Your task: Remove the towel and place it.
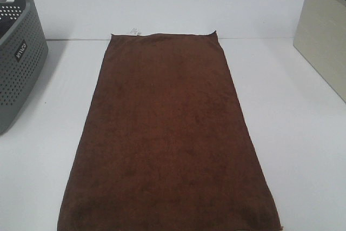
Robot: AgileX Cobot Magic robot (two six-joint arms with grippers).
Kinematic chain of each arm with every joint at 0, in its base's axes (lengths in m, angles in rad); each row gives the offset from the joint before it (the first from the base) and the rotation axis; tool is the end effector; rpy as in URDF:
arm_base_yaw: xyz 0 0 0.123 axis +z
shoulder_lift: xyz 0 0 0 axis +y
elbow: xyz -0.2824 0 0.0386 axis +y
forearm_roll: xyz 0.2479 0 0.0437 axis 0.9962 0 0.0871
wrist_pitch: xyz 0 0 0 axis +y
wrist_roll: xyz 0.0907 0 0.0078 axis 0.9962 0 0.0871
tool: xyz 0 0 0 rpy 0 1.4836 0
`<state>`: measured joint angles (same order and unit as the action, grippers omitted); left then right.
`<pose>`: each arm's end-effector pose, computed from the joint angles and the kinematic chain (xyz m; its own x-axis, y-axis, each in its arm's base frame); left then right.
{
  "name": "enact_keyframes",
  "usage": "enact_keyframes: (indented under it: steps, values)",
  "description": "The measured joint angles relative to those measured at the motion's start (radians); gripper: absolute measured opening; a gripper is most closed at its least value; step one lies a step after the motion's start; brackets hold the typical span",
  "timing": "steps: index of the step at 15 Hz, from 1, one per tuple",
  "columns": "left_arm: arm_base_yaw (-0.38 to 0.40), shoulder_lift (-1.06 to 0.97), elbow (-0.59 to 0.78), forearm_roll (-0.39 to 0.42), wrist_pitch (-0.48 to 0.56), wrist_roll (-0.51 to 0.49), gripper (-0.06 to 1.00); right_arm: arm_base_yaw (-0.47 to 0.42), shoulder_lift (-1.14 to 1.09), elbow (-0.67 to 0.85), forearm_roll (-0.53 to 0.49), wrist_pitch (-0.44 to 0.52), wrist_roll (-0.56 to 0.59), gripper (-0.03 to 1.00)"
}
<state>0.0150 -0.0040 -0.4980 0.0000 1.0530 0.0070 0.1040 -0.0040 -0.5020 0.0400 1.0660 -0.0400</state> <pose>-0.0049 -0.0001 0.2772 -0.4474 0.0003 -0.8943 -0.0119 0.9999 0.0063 -0.0062 0.0026 0.2773 -0.4497 -0.0677 -0.8906 -0.1441 0.9896 -0.0025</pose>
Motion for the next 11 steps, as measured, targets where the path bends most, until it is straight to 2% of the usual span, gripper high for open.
enact_keyframes:
  steps: [11]
  values:
    - [0.000,0.000,0.000,0.000,0.000,-0.001,0.82,0.000,0.000,0.000,0.000,0.000,0.000,0.76]
